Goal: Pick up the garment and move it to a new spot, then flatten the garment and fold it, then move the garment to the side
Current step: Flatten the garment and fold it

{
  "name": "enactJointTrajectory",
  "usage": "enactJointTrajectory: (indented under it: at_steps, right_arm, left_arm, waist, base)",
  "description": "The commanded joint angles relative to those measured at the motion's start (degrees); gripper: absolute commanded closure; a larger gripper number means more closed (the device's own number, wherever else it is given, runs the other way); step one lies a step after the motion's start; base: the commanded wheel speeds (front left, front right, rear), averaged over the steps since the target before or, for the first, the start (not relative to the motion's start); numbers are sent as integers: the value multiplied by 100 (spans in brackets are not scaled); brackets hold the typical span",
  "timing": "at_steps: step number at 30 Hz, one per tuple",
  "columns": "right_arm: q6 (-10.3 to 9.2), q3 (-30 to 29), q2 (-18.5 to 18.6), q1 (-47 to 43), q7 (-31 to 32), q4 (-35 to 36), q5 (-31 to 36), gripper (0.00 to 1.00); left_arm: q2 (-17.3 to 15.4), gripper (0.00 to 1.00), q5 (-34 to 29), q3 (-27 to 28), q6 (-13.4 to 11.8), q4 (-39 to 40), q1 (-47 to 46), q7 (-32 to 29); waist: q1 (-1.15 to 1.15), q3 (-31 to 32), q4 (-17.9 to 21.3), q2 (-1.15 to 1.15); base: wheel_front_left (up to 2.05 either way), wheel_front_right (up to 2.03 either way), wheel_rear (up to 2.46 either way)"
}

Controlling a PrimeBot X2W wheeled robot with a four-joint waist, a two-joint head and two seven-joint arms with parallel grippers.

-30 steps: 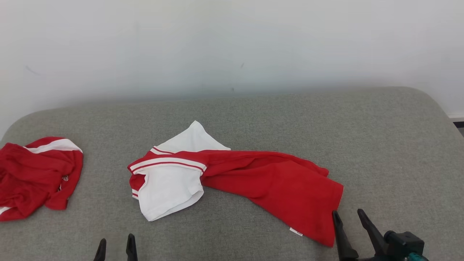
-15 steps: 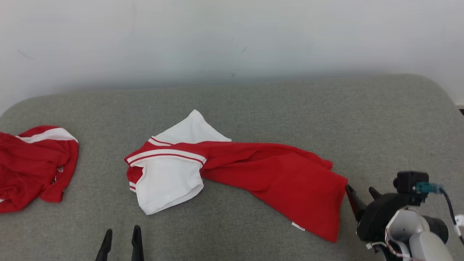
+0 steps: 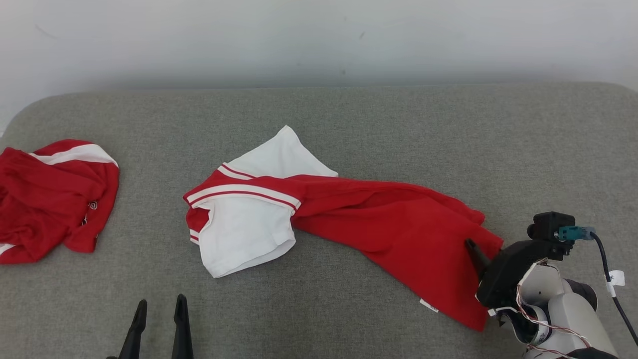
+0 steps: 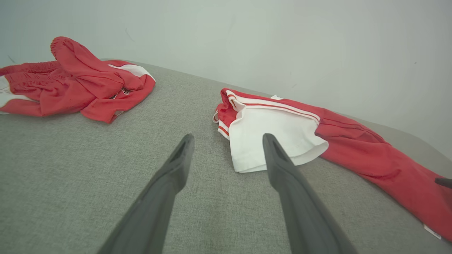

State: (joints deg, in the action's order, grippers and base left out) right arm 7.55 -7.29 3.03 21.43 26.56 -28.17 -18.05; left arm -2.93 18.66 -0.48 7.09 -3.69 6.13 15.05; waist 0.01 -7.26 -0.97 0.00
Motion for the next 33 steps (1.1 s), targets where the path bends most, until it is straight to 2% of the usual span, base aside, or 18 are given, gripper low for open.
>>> enactJointTrajectory:
  at_steps: [1, 2, 4, 10, 14, 16, 19, 25, 32, 33]
  right_arm:
    - [-13, 45, -8, 65, -100, 13, 48, 90]
    - [-13, 102, -10, 98, -209, 42, 96, 100]
    - [-13, 227, 38, 137, -462, 111, 298, 100]
    - [-13, 820, 483, 393, -1362, 461, 778, 100]
    - [-13, 1208, 897, 317, -1873, 999, 1004, 100]
    - [-13, 1333, 1000, 78, -1989, 1286, 916, 100]
    - [-13, 1346, 1130, -470, -1730, 1715, 697, 100]
    - [-13, 1579, 1230, -1922, -774, 2586, 228, 100]
    - [-13, 1497, 983, -2602, 92, 2499, 43, 100]
    - [-13, 1440, 927, -2618, 181, 2507, 22, 15]
  left_arm:
    - [7, 0, -36, 9, 21, 10, -65, 18]
    - [7, 0, -29, 7, 23, 4, -71, 18]
    - [6, 0, 0, 5, 29, -7, -102, 18]
    - [6, 0, 54, 6, 40, -39, -116, 18]
    - [6, 0, 63, 30, 45, -43, -90, 18]
    - [7, 0, 69, 37, 46, -54, -64, 18]
    - [6, 0, 80, 67, 29, -60, -40, 18]
    - [6, 0, 87, 171, 28, -40, -47, 18]
    - [6, 0, 38, 191, 33, -76, -148, 19]
    - [7, 0, 36, 182, 34, -84, -158, 19]
  waist:
    - [-1, -24, -25, 0]
    - [-1, -26, -27, 0]
    - [-1, -23, -22, 0]
    - [-1, 15, 8, 0]
    - [-1, 63, 29, 0]
    - [-1, 85, 43, 0]
    - [-1, 109, 60, 0]
    - [-1, 55, 211, 0]
    - [-1, 59, 316, 0]
    - [-1, 62, 314, 0]
  base:
    - [0, 0, 0]
    - [0, 0, 0]
    - [0, 0, 0]
    - [0, 0, 0]
    - [0, 0, 0]
    - [0, 0, 0]
    - [0, 0, 0]
    - [0, 0, 0]
    - [0, 0, 0]
    - [0, 0, 0]
